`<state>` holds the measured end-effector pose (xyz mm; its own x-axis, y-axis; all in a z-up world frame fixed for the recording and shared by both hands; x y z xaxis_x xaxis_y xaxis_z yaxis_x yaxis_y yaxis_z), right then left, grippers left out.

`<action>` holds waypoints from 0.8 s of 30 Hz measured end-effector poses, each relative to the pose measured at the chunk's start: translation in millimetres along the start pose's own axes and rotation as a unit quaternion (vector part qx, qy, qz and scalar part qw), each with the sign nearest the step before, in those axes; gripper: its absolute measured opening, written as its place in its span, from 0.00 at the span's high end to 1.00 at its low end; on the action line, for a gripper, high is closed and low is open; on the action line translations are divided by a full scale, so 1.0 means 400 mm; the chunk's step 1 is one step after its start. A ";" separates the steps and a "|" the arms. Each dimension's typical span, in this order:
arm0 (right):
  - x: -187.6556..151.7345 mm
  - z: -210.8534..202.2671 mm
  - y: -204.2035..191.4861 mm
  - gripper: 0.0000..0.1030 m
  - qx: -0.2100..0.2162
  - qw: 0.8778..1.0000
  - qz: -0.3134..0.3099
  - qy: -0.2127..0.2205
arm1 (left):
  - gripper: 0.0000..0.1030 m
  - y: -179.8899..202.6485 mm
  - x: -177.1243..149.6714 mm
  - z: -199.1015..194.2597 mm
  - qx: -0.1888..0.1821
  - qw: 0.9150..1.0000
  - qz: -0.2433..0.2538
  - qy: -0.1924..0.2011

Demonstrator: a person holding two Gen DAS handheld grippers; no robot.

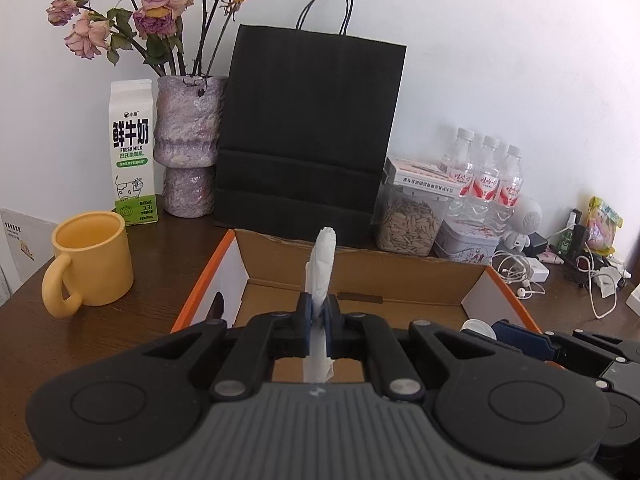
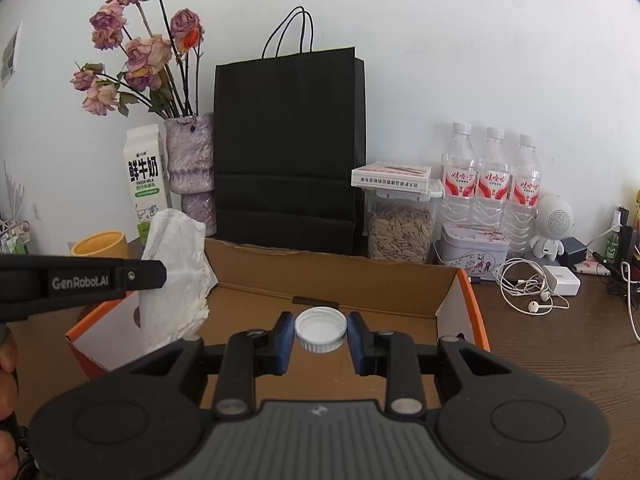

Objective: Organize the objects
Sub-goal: 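Carry tissue and cap into the cardboard box and open both grippers, then withdraw both grippers from the box back over the table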

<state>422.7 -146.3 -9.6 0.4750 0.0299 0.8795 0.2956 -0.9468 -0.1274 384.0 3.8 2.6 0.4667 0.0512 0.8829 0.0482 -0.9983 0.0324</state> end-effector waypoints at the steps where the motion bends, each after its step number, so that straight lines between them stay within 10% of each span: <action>1: -0.004 0.007 0.002 0.66 -0.007 1.000 0.001 -0.006 | 0.84 0.000 -0.003 0.009 0.003 1.000 0.000 -0.009; 4: -0.013 0.021 0.011 0.03 -0.029 0.999 0.004 -0.017 | 0.15 -0.004 -0.013 0.023 0.010 1.000 -0.001 -0.022; 5: -0.013 0.021 0.011 0.01 -0.031 0.999 0.003 -0.016 | 0.00 -0.005 -0.014 0.023 0.016 1.000 -0.001 -0.021; 24: -0.001 -0.002 0.013 0.00 -0.026 1.000 0.007 -0.004 | 0.00 -0.008 -0.010 0.005 0.034 0.999 -0.008 -0.020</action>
<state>423.3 -151.4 -10.2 0.4851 0.0193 0.8742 0.2460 -0.9624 -0.1153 383.7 6.9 -2.0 0.5005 0.0686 0.8630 0.1142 -0.9934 0.0127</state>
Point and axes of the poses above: each gripper's, at about its wrist camera, not at the fingertips, and z roughly the way its jaws point, y to its right, x to its top, the point moved 3 cm from there along z, roughly the way its jaws point, and after that the axes turned 7 degrees about z, right-handed, at the moved point
